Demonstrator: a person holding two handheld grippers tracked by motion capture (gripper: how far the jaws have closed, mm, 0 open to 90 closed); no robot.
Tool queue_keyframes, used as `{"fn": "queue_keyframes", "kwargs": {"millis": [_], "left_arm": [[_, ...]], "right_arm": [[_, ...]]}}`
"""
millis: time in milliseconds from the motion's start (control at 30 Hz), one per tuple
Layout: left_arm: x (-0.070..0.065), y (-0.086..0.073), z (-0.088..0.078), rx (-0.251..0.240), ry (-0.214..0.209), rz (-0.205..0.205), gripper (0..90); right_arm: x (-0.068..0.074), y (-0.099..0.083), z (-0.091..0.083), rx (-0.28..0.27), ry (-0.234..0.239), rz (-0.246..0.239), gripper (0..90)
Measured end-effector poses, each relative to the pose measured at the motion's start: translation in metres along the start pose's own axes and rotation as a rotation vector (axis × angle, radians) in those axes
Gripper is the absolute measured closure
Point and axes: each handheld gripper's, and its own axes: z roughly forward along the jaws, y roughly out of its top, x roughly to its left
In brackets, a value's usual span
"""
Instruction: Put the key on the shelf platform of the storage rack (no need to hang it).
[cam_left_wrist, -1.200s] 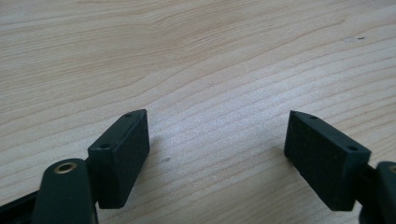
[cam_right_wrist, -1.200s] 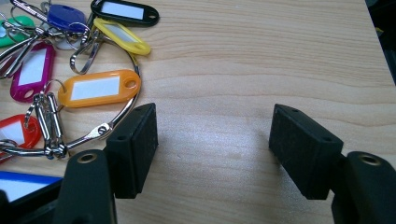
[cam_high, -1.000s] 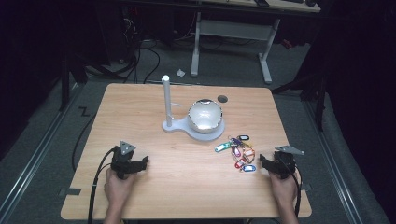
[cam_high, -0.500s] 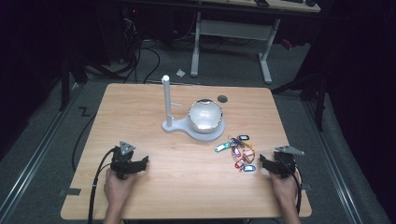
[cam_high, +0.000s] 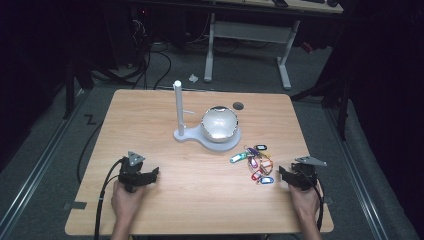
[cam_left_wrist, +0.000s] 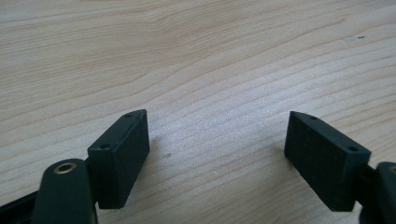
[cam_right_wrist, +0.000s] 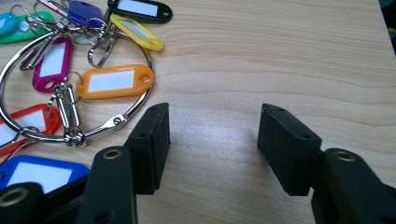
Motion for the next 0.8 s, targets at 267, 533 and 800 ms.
{"fn": "queue_keyframes", "kwargs": {"millis": [267, 533, 800], "left_arm": [[0.000, 0.000, 0.000, 0.001, -0.001, 0.001, 22.6], [0.000, 0.000, 0.000, 0.001, -0.001, 0.001, 22.6], [0.000, 0.000, 0.000, 0.001, -0.001, 0.001, 22.6]], "right_arm": [[0.001, 0.000, -0.012, -0.048, 0.064, 0.030, 49.9], [0.013, 0.002, -0.024, -0.060, 0.104, -0.018, 56.2], [0.034, 0.010, -0.024, -0.044, 0.157, -0.076, 58.3]]}}
